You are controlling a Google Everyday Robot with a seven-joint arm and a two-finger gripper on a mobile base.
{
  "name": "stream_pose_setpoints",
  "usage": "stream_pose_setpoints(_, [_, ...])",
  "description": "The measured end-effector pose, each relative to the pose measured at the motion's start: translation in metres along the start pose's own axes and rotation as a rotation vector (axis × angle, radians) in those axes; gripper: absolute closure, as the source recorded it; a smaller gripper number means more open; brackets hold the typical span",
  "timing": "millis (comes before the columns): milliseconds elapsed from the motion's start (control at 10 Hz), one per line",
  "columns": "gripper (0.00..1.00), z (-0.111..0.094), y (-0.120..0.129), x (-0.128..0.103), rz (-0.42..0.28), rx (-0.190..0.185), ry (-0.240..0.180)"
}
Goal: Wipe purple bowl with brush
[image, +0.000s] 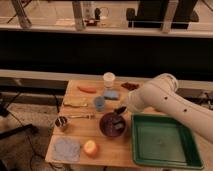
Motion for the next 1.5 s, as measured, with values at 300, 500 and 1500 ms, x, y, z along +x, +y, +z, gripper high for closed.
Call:
stream_pose_setpoints(300, [1.00,0.004,-0.009,-0.007,-0.018,0.007,-0.001])
stream_pose_setpoints(500, [1.00,0.001,-0.005,-0.021,-0.029,0.001,-0.022])
stream_pose_setpoints(1500, [1.00,-0.013,0.005,-0.049,-0.091,-0.004,-0.029])
